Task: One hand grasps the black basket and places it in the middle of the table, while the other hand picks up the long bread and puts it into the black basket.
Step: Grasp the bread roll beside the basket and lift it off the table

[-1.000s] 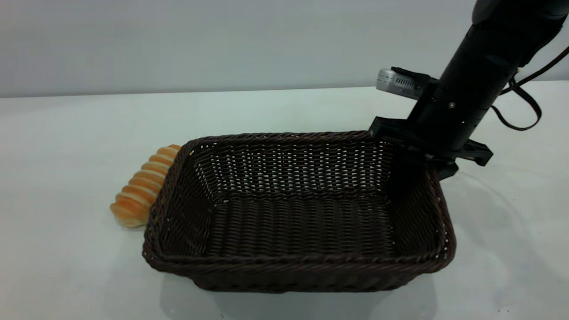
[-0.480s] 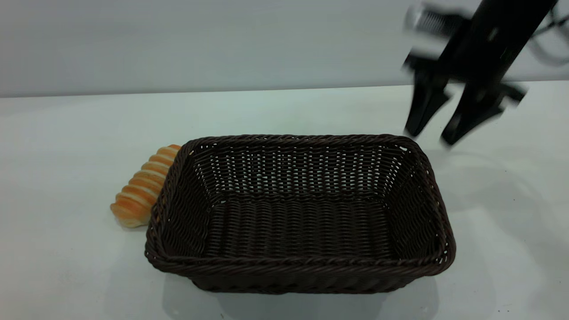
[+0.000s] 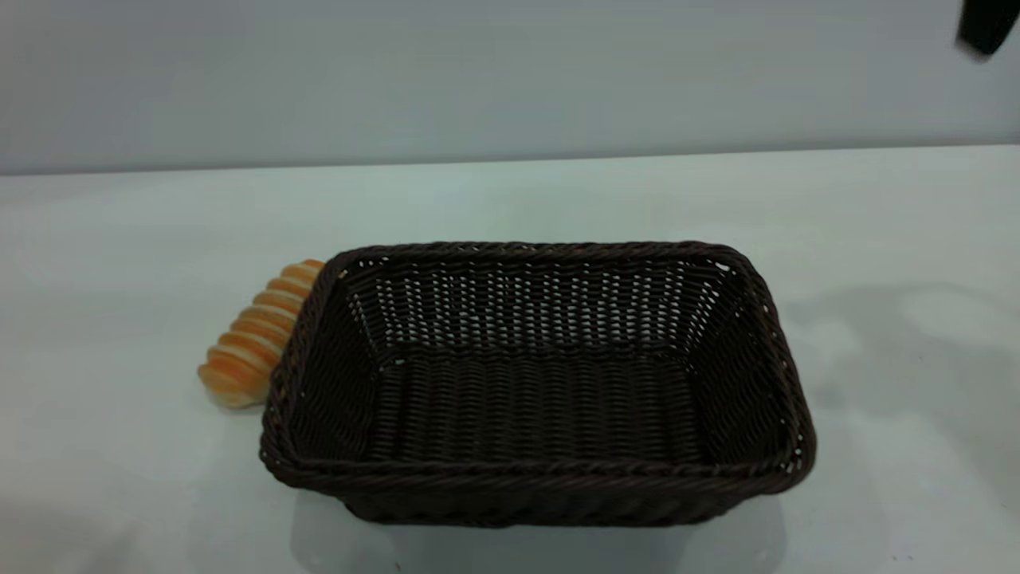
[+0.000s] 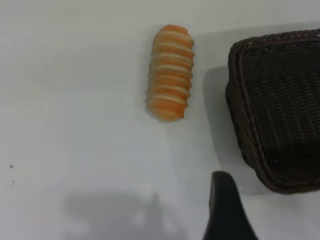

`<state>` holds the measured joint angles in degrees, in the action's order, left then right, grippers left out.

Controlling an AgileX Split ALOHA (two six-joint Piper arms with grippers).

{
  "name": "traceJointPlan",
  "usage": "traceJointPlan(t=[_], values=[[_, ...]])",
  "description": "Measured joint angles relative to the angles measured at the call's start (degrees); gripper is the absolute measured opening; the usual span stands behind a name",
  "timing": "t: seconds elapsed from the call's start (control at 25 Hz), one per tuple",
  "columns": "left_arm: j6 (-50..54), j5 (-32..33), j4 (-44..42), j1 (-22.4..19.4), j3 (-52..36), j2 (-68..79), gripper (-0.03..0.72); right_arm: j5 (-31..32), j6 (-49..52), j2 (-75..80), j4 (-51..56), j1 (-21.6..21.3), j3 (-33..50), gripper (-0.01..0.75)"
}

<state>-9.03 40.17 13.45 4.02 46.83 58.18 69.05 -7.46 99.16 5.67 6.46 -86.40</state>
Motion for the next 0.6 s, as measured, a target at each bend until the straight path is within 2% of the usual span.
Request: traceJointPlan(t=[0.28,0.44,0.6], values=[[-0.2,-1.7,1.9,0.0,12.3,25.0,0.481,-0.3,0.6,-14.2,0.2,3.8,11.8,0.527],[-0.2,-5.9,5.5,0.0,18.8,39.9,0.481,-1.2,1.2,-19.4,0.2,5.3,16.2,0.527],[-1.1,-6.9,7.4,0.0,25.4,53.2,0.481,-1.2,1.3,-22.8,0.2,5.5,18.7,0.527]])
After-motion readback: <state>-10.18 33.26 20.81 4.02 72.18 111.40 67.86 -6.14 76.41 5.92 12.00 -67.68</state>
